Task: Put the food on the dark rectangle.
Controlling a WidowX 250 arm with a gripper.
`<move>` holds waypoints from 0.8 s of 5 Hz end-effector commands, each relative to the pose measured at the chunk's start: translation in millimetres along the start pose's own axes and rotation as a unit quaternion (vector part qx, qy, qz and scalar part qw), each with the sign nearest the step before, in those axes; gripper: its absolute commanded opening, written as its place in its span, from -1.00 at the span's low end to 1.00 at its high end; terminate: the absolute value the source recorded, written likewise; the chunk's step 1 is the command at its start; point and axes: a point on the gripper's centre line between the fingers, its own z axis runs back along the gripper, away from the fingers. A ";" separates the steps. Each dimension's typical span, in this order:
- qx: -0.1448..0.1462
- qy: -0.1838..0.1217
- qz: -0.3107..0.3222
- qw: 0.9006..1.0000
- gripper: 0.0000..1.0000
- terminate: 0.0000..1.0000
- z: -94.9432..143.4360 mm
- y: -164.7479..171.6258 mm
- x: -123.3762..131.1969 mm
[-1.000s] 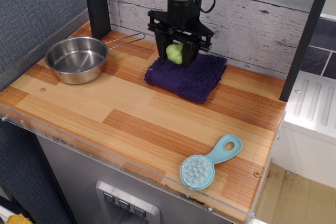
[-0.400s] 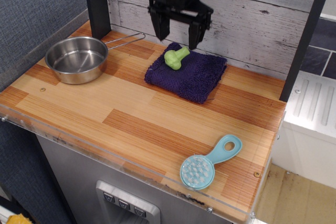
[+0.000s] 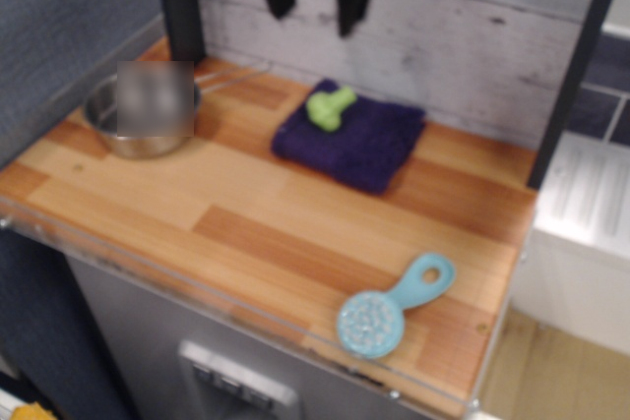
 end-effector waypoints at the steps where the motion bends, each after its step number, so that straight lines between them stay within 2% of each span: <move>1: 0.010 0.019 -0.002 1.000 1.00 -1.00 7.4 10.4 -63.0; 4: 0.009 0.031 0.011 0.999 1.00 -1.00 -3.6 19.3 -74.3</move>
